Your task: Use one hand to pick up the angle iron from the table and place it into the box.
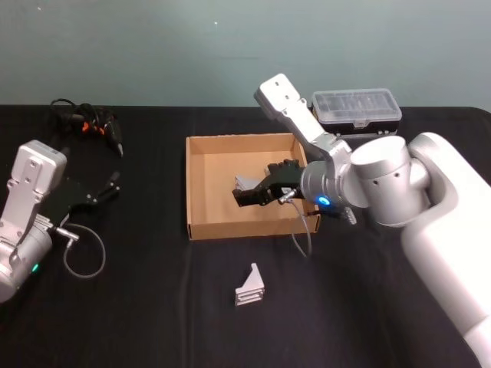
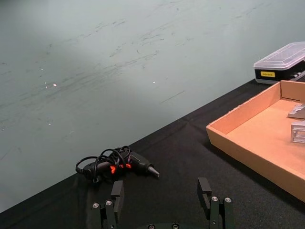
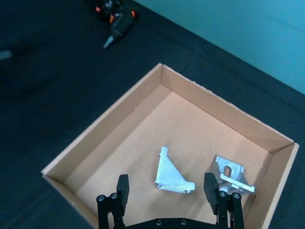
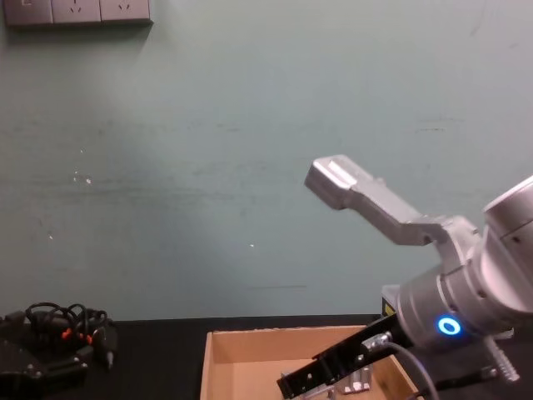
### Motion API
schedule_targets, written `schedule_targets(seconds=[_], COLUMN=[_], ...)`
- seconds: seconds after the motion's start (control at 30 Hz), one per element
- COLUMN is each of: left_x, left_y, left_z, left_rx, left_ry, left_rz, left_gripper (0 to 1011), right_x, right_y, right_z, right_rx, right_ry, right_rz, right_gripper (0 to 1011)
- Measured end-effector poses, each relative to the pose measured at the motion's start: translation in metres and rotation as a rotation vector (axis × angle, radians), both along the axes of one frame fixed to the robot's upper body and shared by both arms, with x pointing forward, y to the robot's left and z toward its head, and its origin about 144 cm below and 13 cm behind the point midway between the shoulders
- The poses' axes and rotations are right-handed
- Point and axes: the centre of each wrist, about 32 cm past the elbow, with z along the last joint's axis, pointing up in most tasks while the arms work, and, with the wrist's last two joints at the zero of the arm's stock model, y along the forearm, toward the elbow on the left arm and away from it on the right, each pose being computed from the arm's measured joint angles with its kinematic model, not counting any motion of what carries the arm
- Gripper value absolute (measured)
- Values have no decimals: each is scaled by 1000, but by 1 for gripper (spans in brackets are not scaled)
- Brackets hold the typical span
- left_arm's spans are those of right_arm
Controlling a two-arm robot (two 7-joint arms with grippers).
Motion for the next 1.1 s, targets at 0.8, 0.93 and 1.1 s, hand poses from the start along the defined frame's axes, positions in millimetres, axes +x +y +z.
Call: schedule_targets(seconds=[0.8, 0.93, 1.1], left_x=[0, 0, 0], left_y=[0, 0, 0], left_z=[0, 0, 0], left_rx=[0, 0, 0], left_ry=[0, 0, 0], left_rz=[0, 0, 0], left_gripper=[1011, 1011, 1011], right_x=[-94, -105, -116], right_y=[-45, -48, -53], right_z=[21, 17, 12], right_rx=[26, 25, 27], right_ry=[-15, -11, -15], right_rz=[130, 158, 202], right_gripper=[1003, 1003, 1003])
